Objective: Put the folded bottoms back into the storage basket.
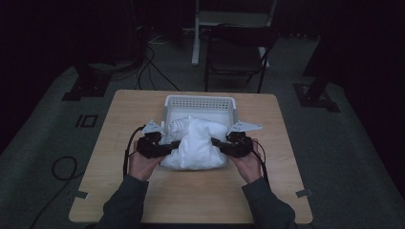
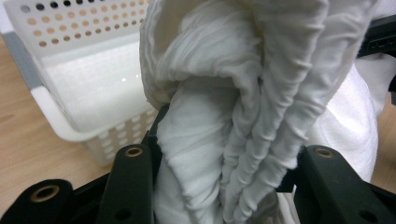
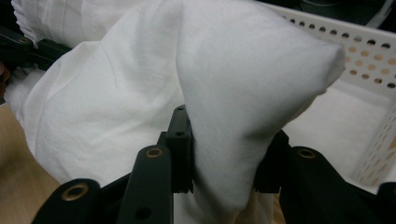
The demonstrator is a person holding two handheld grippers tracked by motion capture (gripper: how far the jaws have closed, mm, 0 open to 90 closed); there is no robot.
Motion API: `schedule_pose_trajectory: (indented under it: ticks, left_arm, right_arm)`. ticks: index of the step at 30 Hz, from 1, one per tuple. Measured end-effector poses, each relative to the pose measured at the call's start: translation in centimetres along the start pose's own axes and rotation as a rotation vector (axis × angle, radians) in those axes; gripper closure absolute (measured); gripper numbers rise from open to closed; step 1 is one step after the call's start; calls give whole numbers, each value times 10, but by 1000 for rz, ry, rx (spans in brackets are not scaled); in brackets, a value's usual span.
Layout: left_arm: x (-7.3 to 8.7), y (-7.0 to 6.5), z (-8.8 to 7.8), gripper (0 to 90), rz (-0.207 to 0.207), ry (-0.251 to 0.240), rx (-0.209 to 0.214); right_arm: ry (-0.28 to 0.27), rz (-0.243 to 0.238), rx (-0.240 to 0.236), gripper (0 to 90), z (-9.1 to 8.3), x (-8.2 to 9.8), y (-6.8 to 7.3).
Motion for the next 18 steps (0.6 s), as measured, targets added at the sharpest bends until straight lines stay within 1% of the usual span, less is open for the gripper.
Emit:
schedule_pose_trajectory:
  ticks: [4,18]
  left_arm:
    - [-7,2,0,550,8,-10,-7]
    - [-26,14,5,551,7,-37,-21]
  right_arm:
    - [-8,-5,7,659,1,-7,-2]
    - [-22,-16,28,660,8,-30,-11]
Point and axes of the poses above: each handheld gripper's, and its own axes: z roughly forward along the jaws, x roughly out of its underside, y roughly to its left, the point moved 3 cm from there along z, roughly forward along the jaws, and after that the axes turned 7 degrees about -y, right-handed, at the moved point
